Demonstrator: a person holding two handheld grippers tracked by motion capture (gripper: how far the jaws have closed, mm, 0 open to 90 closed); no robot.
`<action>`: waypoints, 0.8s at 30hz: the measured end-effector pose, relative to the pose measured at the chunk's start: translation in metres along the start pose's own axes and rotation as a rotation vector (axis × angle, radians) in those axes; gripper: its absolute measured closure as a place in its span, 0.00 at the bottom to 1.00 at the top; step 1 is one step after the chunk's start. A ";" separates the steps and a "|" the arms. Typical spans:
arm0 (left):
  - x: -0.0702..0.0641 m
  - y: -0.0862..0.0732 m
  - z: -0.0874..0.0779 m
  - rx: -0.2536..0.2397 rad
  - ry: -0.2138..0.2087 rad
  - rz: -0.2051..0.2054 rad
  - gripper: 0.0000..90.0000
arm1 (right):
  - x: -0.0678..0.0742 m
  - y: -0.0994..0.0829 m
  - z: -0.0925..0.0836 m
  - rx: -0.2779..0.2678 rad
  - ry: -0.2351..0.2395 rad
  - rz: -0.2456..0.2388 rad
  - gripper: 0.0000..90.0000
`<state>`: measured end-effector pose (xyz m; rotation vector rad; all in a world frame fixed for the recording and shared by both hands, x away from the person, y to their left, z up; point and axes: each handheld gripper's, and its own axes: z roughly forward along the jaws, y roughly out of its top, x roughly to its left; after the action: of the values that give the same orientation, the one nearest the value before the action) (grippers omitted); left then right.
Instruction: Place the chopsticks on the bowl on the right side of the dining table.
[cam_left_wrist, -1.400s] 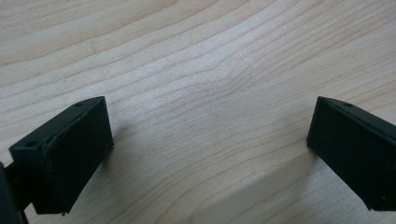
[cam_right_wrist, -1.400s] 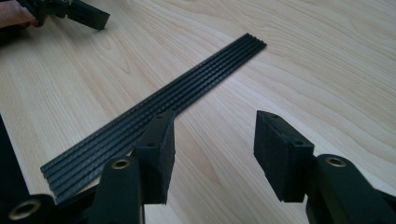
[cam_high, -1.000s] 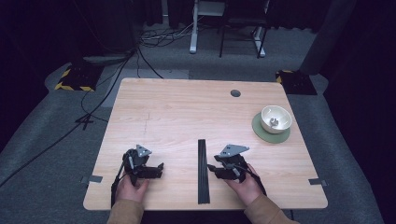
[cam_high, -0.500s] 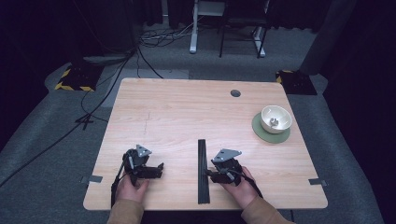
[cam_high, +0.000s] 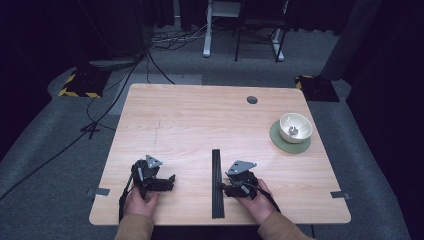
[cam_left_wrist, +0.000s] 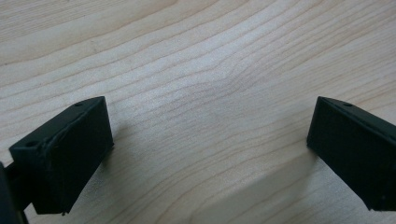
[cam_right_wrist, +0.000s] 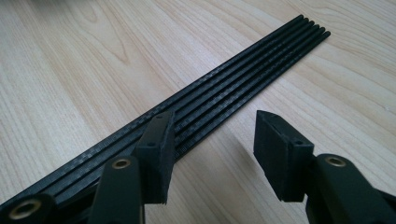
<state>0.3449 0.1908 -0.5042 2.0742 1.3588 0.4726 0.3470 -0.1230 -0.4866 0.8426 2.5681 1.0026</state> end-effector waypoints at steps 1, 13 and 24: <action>0.000 0.000 0.000 0.000 0.000 0.000 0.01 | 0.000 0.000 0.000 0.000 0.000 0.000 0.54; 0.000 0.000 0.000 -0.001 -0.003 0.000 0.01 | 0.001 -0.001 0.001 0.008 -0.003 0.007 0.54; 0.000 0.000 0.000 0.000 -0.002 0.004 0.00 | -0.009 -0.007 -0.004 0.030 -0.042 0.030 0.57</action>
<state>0.3451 0.1910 -0.5041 2.0772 1.3540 0.4722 0.3492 -0.1342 -0.4887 0.9034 2.5483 0.9466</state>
